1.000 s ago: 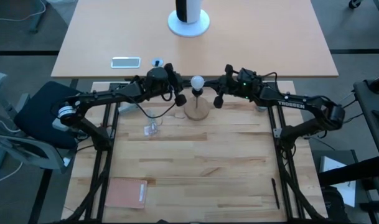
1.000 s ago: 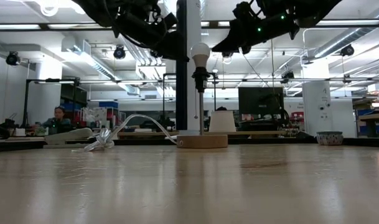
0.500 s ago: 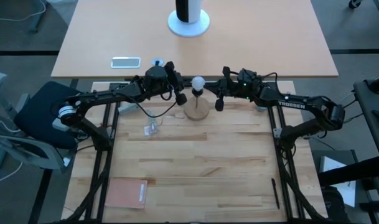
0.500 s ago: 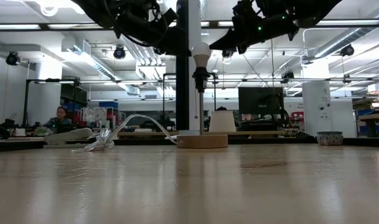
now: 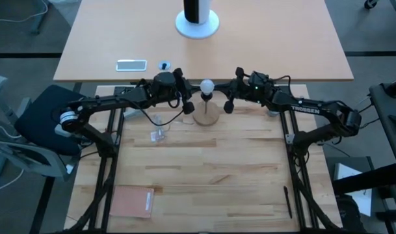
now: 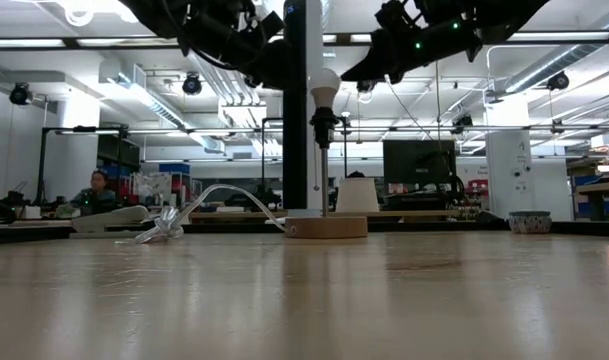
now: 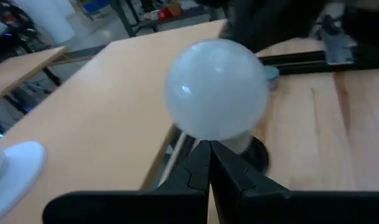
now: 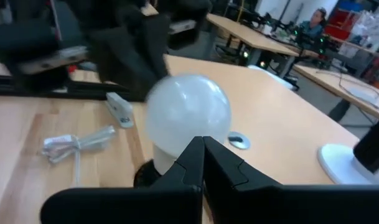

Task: Screw lightbulb
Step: Remove the lightbulb from the desk lamp

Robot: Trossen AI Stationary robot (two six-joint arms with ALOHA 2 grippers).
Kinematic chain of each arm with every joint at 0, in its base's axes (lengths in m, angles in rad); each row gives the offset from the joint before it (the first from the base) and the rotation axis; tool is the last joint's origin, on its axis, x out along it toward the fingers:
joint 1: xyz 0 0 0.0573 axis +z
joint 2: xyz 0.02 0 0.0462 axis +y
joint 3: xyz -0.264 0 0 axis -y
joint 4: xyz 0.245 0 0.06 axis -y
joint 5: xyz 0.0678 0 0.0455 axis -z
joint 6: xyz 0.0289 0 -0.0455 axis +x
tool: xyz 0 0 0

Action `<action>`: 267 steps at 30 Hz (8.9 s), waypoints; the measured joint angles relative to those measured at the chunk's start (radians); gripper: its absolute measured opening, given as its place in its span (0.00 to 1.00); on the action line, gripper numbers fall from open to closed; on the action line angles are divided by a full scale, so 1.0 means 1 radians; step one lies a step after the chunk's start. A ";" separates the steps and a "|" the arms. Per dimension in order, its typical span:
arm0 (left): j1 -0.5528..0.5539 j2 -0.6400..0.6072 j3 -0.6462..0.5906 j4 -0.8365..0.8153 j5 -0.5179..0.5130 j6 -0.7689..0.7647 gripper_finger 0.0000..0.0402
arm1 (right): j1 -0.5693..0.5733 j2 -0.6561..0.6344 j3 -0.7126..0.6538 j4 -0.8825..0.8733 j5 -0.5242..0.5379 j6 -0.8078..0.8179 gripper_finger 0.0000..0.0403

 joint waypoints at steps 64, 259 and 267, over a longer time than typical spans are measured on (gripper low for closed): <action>-0.022 0.008 0.000 0.093 -0.023 0.047 0.00 | -0.012 -0.021 -0.001 -0.042 0.003 -0.011 0.00; -0.068 0.032 0.000 0.141 -0.040 0.185 0.00 | -0.035 -0.037 -0.015 -0.021 -0.063 0.010 0.00; -0.069 0.005 0.000 0.115 -0.104 0.179 0.00 | -0.033 -0.055 -0.016 -0.048 -0.052 -0.002 0.00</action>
